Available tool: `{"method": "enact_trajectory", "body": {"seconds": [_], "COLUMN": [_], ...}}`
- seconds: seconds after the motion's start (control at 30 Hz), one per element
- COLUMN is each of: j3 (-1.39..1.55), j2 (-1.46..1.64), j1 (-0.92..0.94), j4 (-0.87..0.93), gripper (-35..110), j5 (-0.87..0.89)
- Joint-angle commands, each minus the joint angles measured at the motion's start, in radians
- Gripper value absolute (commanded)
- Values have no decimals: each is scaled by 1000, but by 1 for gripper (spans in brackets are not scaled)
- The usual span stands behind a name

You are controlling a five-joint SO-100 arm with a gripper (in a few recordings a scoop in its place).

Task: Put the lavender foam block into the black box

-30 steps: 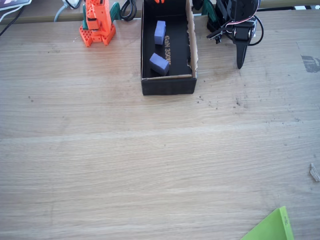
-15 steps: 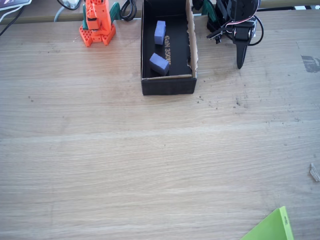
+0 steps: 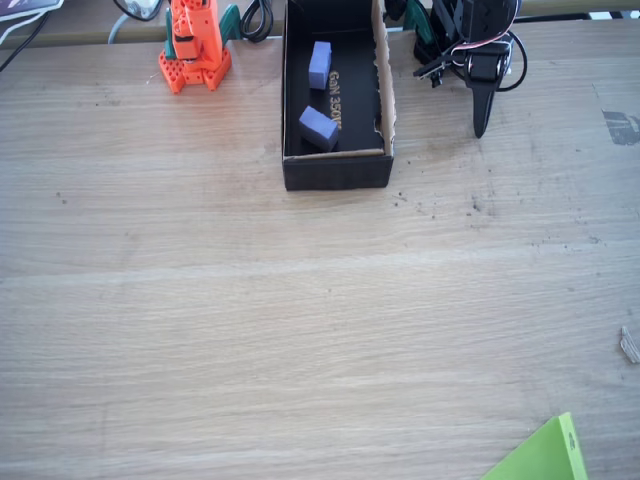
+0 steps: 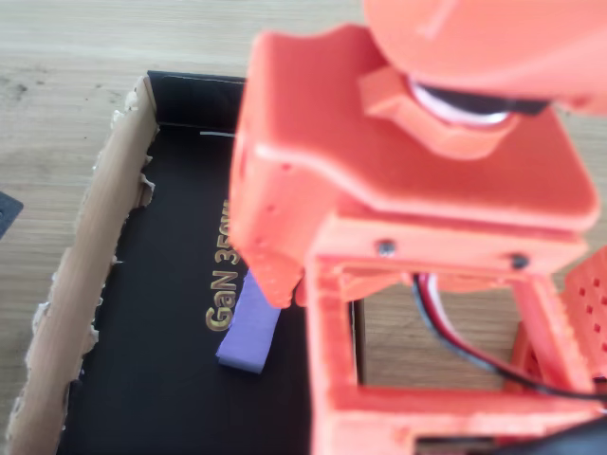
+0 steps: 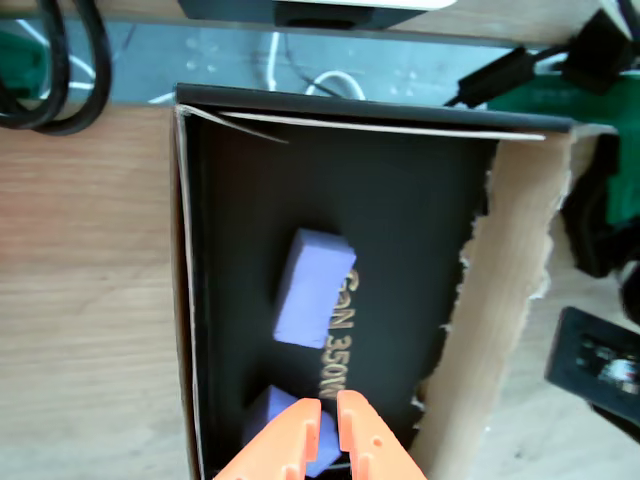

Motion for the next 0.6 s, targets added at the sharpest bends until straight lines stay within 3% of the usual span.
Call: {"method": "enact_trajectory", "body": {"seconds": [0.0,0.17,0.57], "j3": [-5,-34,-89], "j2": [-11,-83,-94], "j1": [29,152,718], "j4": [-18,-51,-55], "gripper": [0,0,0], "j5": [187,123,143]}}
